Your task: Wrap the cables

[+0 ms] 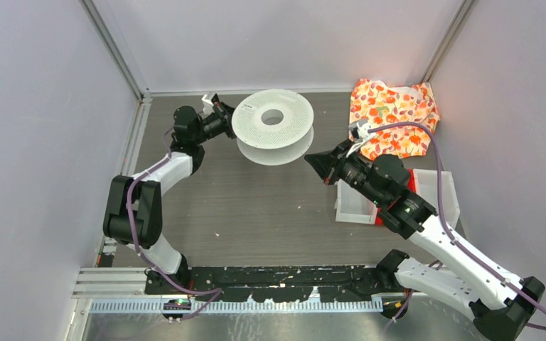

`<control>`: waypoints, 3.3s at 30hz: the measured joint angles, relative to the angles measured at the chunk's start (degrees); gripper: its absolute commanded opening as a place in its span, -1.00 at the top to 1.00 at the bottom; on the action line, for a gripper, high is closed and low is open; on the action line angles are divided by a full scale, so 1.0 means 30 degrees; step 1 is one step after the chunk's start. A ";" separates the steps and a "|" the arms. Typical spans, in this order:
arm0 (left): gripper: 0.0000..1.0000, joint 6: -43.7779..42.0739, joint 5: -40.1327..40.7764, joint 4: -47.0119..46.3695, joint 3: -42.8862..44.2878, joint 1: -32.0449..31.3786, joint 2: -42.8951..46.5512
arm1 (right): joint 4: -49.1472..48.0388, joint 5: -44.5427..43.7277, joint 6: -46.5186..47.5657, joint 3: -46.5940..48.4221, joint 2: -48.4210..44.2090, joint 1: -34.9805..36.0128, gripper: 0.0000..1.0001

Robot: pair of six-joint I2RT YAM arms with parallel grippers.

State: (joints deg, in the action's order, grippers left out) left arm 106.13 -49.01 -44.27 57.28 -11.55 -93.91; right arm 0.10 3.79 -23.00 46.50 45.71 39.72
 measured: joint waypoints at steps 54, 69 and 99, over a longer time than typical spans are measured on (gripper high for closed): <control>0.99 -0.0692 -0.5187 0.5603 0.3759 0.0015 0.0430 | -0.2798 1.1832 -0.0255 0.5450 0.7089 -0.6747 0.00; 0.99 -0.0882 -0.5180 0.5617 0.3759 0.0015 0.0437 | -0.3308 1.0601 0.0044 0.5858 0.8437 -0.6149 0.96; 0.99 -0.2033 -0.2149 0.4765 0.2521 0.0015 0.0685 | 0.1443 0.9420 -1.0389 0.5639 0.6353 -0.6113 0.99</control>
State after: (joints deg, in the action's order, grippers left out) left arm 100.03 -55.46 -29.98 64.84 -11.51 -91.85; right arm 4.43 32.05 -54.17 63.42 64.77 21.39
